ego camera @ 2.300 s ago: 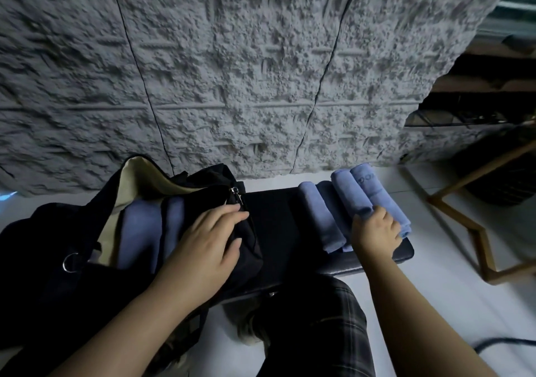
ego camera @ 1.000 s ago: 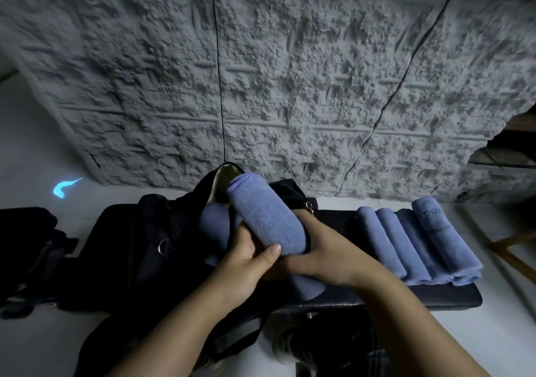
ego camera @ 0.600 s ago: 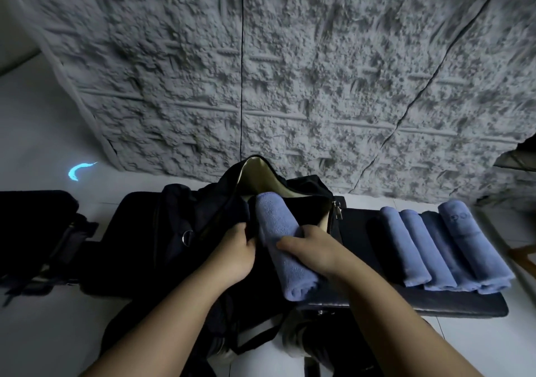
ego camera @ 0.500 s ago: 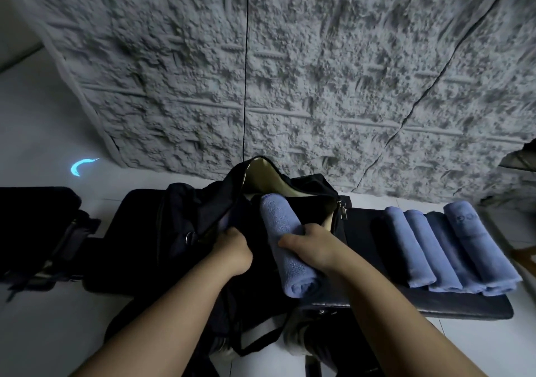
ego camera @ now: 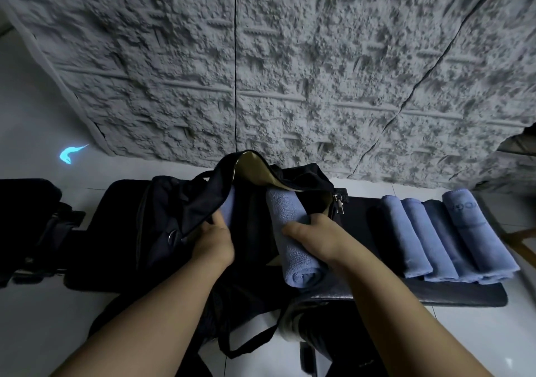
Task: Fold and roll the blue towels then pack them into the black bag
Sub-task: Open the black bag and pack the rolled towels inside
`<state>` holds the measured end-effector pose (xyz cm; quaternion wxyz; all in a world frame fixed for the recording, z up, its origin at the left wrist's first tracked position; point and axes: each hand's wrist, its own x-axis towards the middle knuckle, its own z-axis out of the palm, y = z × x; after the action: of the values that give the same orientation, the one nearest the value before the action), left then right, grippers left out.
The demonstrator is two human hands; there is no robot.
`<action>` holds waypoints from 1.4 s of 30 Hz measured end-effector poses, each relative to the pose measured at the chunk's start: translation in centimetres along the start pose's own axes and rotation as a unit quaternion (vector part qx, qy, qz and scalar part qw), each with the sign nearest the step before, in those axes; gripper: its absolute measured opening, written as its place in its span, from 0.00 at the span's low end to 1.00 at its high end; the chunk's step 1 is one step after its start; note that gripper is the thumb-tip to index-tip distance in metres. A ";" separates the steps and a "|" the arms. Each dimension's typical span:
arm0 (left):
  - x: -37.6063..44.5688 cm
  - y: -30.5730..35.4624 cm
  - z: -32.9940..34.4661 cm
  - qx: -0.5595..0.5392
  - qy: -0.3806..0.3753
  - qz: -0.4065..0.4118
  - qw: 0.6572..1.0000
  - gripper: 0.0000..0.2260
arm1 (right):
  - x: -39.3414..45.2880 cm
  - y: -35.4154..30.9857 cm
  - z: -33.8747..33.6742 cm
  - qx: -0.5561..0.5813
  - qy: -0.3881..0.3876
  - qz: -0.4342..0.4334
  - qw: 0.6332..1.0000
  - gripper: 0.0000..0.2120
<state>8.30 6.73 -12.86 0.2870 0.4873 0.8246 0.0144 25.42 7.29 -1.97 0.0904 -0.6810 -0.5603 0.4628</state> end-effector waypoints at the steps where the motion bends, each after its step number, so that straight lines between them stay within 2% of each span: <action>1: 0.2 -0.2 0.1 -0.014 0.012 -0.008 1.000 0.30 | 0.0 0.1 0.0 0.004 0.001 0.000 1.000 0.16; 2: 0.4 -0.2 0.2 -0.014 0.025 -0.016 0.999 0.30 | 0.0 0.3 0.0 0.008 0.002 0.001 1.000 0.16; 6: 0.3 -0.5 -0.3 0.050 0.065 0.005 0.997 0.39 | 0.5 0.7 0.0 0.024 0.007 0.006 1.000 0.23; 9: -0.2 -0.6 0.0 0.108 0.092 0.013 0.990 0.39 | 0.5 0.9 0.1 0.036 0.007 0.004 0.999 0.25; 12: -0.5 -0.4 0.9 0.148 0.083 0.025 0.985 0.35 | 0.3 1.1 0.2 0.032 0.008 0.000 0.999 0.24; 15: -1.0 -0.4 1.9 0.164 0.062 0.056 0.983 0.41 | 0.1 1.3 0.2 0.023 0.007 -0.006 1.000 0.23; 17: -1.1 -0.6 1.9 0.116 0.037 0.065 0.990 0.43 | 0.2 1.4 0.3 0.027 0.006 -0.010 1.000 0.21; 20: -0.9 -0.8 1.0 -0.012 -0.015 0.053 0.998 0.40 | 0.3 1.4 0.4 0.030 0.002 -0.009 1.000 0.18; 23: -0.4 -0.9 0.8 -0.074 -0.006 0.070 0.995 0.41 | 0.5 1.4 0.7 0.031 0.003 -0.009 0.999 0.18; 26: -0.3 -1.3 1.0 -0.127 0.006 0.075 0.989 0.40 | 0.7 1.5 1.0 0.044 -0.010 0.004 0.999 0.24; 27: -0.3 -1.5 1.1 -0.137 0.016 0.071 0.988 0.37 | 0.7 1.5 1.2 0.059 -0.021 0.010 0.998 0.26; 30: -0.3 -1.7 0.6 -0.155 0.058 0.060 0.984 0.19 | 1.0 1.5 2.1 0.095 -0.039 0.027 0.994 0.29; 33: 0.0 -1.2 -1.0 -0.165 0.026 0.038 0.985 0.13 | 1.4 0.8 3.6 0.141 -0.055 0.043 0.988 0.33; 35: 0.0 -0.9 -2.2 -0.223 -0.005 0.016 0.975 0.15 | 1.9 -0.1 4.7 0.216 -0.084 0.065 0.971 0.32; 38: 0.5 -1.6 -2.9 -0.315 -0.039 -0.019 0.948 0.22 | 2.7 -1.6 6.3 0.299 -0.111 0.092 0.943 0.19; 42: 0.7 -2.8 -3.6 -0.424 -0.033 0.027 0.904 0.44 | 3.8 -2.8 9.1 0.347 -0.126 0.105 0.924 0.20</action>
<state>4.04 6.78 -11.02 0.4932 0.3418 0.7170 0.3546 16.63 7.97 -7.22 0.2004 -0.5982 -0.2968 0.7168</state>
